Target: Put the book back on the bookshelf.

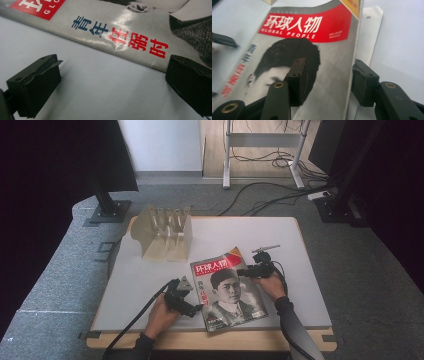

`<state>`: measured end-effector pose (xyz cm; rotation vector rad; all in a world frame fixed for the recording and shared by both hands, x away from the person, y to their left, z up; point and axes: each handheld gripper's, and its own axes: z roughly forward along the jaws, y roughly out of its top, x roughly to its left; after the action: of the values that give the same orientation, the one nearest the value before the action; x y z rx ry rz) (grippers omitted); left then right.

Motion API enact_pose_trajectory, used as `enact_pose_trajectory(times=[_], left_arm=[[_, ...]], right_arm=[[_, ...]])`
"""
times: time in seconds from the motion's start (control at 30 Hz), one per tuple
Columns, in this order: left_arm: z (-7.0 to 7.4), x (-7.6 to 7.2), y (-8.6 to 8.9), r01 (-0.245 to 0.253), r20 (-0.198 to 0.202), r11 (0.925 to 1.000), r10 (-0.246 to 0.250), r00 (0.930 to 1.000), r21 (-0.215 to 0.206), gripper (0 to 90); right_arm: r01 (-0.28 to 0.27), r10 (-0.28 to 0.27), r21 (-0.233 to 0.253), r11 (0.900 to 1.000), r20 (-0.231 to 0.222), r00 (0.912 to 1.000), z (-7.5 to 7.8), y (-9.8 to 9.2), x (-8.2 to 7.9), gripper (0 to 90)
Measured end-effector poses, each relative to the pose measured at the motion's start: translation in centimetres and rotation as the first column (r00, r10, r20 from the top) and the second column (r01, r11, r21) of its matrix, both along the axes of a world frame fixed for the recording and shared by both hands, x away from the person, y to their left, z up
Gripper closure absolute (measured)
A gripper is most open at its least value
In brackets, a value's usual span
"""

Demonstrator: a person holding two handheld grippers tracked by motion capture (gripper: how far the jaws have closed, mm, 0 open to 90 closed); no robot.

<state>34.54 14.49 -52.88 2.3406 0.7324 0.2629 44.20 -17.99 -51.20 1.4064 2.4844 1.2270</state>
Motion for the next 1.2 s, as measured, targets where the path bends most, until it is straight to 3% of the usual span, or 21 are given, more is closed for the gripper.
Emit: enact_pose_trajectory(times=[0.23, 0.4, 0.53, 0.57, 0.67, 0.93, 1.2], left_arm=[[0.0, 0.0, 0.0, -0.001, -0.001, 1.0000, 0.001, 1.0000, -0.001, 0.0], [0.0, 0.0, 0.0, -0.001, 0.000, 1.0000, 0.001, 1.0000, -0.001, 0.0], [0.0, -0.1, 0.0, 0.000, 0.002, 1.0000, 0.000, 1.0000, -0.002, 0.0], [0.0, -0.1, 0.0, 0.000, 0.002, 1.0000, 0.000, 1.0000, -0.002, 0.0], [0.0, -0.1, 0.0, -0.001, 0.002, 1.0000, 0.001, 1.0000, -0.002, 0.0], [0.0, 0.0, 0.0, -0.001, -0.001, 1.0000, 0.001, 1.0000, -0.003, 0.0], [0.1, 0.0, 0.1, -0.016, -0.014, 0.9998, 0.016, 0.9998, -0.011, 0.0]], right_arm=[[-0.013, 0.019, -0.106, 0.994, 0.050, 0.9986, 0.3, 1.7, 1.6, 57.7], [-0.036, 0.054, -0.198, 0.980, 0.087, 0.9947, 0.8, 2.4, 1.3, 74.8], [-0.056, 0.079, -0.198, 0.979, 0.114, 0.9903, 1.9, 2.5, 0.4, 84.5], [-0.056, 0.079, -0.198, 0.979, 0.114, 0.9903, 1.9, 2.5, 0.4, 84.5], [-0.077, 0.119, -0.252, 0.965, 0.154, 0.9809, 3.1, 3.3, -0.5, 85.2], [-0.093, 0.148, -0.270, 0.958, 0.191, 0.9703, 5.1, 4.4, -1.9, 85.4], [-0.114, 0.189, -0.295, 0.949, 0.241, 0.9519, 7.2, 5.4, -3.4, 85.8]])
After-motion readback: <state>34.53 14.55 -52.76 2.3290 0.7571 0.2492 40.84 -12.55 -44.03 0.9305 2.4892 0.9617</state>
